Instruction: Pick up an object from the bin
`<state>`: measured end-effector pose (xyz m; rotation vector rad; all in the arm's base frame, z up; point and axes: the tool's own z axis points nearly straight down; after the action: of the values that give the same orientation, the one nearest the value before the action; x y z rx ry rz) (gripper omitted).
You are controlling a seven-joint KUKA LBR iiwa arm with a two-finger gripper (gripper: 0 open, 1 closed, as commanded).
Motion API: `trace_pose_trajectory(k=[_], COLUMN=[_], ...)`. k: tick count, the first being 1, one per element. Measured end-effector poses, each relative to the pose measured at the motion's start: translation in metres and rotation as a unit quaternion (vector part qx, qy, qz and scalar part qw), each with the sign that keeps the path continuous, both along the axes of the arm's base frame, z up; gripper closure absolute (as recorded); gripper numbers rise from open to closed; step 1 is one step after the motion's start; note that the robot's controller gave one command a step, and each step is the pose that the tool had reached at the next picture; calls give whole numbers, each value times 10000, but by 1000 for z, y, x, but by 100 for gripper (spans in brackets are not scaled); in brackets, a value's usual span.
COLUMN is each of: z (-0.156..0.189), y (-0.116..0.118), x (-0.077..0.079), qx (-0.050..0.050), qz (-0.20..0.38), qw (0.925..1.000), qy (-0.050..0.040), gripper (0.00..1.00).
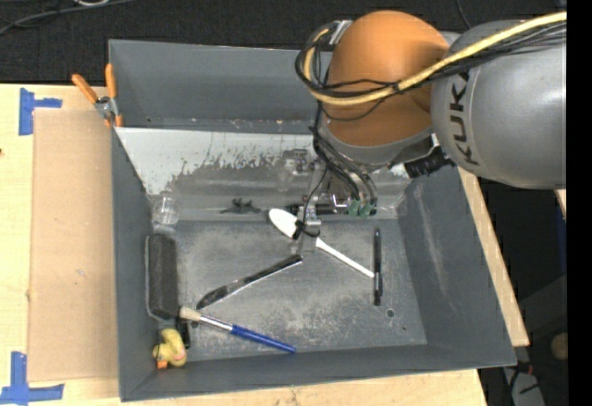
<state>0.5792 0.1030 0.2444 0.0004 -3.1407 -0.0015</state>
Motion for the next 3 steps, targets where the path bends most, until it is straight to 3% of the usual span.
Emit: trace_pose_trajectory(k=[1, 2, 3], z=[-57, -80, -113], y=[-1, -4, -2], x=[-4, 1, -2], qx=[-1, 2, 8], qz=[658, 2428, 2809], qw=[9978, 9701, 9597], qy=[-3, -9, 33], gripper=[0, 0, 0])
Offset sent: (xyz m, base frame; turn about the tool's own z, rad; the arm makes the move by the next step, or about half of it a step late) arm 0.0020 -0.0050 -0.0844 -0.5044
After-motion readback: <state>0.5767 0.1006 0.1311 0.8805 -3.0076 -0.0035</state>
